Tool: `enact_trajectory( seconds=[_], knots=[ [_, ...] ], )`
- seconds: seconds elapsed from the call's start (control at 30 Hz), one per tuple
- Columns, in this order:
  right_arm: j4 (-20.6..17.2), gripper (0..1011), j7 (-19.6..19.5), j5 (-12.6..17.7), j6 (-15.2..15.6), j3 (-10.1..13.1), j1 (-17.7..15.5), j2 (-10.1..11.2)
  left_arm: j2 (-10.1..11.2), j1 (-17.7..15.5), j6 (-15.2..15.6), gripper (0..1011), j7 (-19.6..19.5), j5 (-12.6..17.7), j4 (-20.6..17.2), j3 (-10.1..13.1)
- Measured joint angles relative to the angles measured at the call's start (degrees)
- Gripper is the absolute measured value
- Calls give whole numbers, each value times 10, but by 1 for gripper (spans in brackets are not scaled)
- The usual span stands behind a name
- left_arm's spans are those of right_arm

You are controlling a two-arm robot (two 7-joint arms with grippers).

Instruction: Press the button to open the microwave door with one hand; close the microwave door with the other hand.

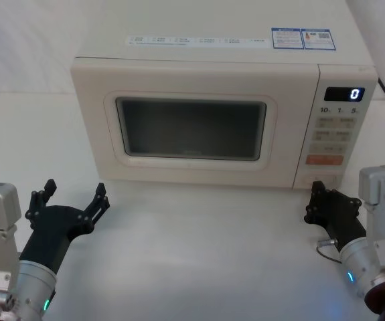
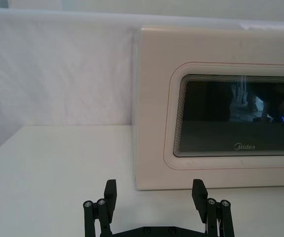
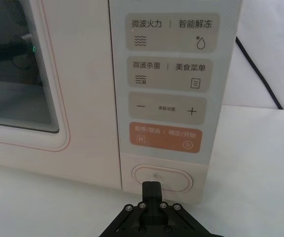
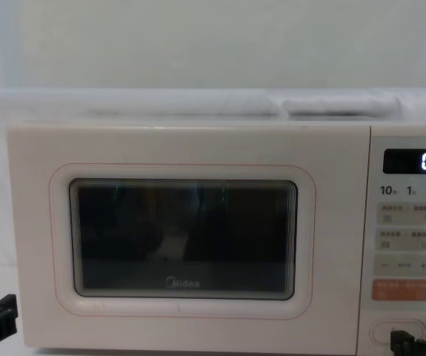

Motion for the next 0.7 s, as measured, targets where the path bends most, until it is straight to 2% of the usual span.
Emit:
enact_trajectory(
  seconds=[0.7],
  knots=[
    [30,0,2,4,-4,9,26,-6,0,0,0,1001,0,0,0,0]
  ],
)
